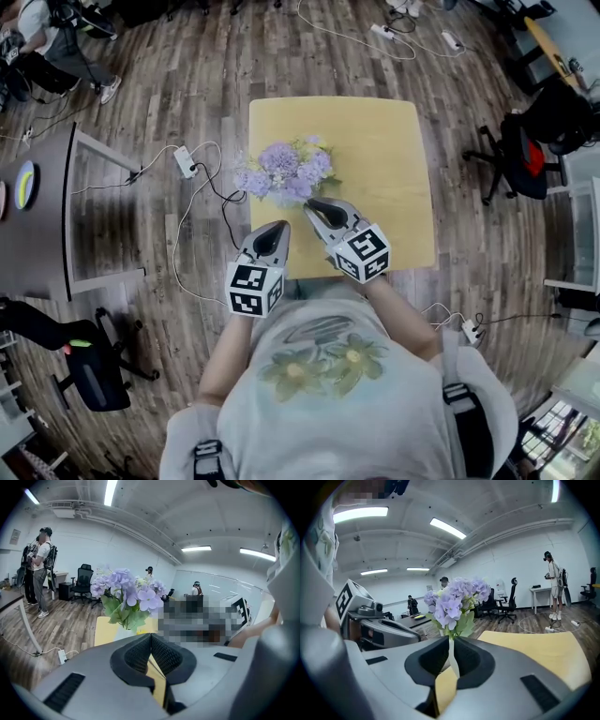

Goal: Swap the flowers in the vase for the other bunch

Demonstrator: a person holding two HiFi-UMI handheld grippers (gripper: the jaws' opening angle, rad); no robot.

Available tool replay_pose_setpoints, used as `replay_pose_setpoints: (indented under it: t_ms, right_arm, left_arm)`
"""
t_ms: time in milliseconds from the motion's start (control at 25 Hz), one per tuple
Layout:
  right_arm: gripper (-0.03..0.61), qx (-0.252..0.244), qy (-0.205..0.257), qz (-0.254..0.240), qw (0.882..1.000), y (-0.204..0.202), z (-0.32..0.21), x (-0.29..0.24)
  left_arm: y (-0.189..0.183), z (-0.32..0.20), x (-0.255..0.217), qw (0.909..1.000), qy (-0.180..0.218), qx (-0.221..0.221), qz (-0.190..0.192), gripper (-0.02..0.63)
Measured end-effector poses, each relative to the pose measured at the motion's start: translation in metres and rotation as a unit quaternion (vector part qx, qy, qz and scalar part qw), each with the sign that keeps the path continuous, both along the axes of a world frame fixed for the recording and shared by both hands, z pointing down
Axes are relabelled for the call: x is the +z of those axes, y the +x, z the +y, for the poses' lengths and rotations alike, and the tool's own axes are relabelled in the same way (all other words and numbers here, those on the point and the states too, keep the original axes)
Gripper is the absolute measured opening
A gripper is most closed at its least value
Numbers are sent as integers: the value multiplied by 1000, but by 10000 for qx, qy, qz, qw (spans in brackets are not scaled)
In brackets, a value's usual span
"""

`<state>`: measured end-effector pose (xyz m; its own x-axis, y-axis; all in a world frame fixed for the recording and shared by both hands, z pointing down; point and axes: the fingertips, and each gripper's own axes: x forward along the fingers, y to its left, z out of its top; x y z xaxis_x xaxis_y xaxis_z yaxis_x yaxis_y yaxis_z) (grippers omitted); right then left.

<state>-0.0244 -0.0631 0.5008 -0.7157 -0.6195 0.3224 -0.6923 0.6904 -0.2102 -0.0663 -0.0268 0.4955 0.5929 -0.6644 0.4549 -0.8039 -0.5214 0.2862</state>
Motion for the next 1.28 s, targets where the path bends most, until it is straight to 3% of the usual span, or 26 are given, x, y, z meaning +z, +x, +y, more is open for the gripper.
replay_pose_setpoints:
  t_ms: [160,360,1280]
  right_arm:
    - [52,-154,31,27,9999,7,16,-8]
    - [44,-5,-58,36,10000,20,32,-10]
    - [41,1087,-162,218,9937,93,58,-8]
  left_arm:
    - [15,3,-5,9997,20,237,5,18]
    - [31,6,-8,9986,29,535,43,18]
    - [111,19,-9,9853,128,1693,165,18]
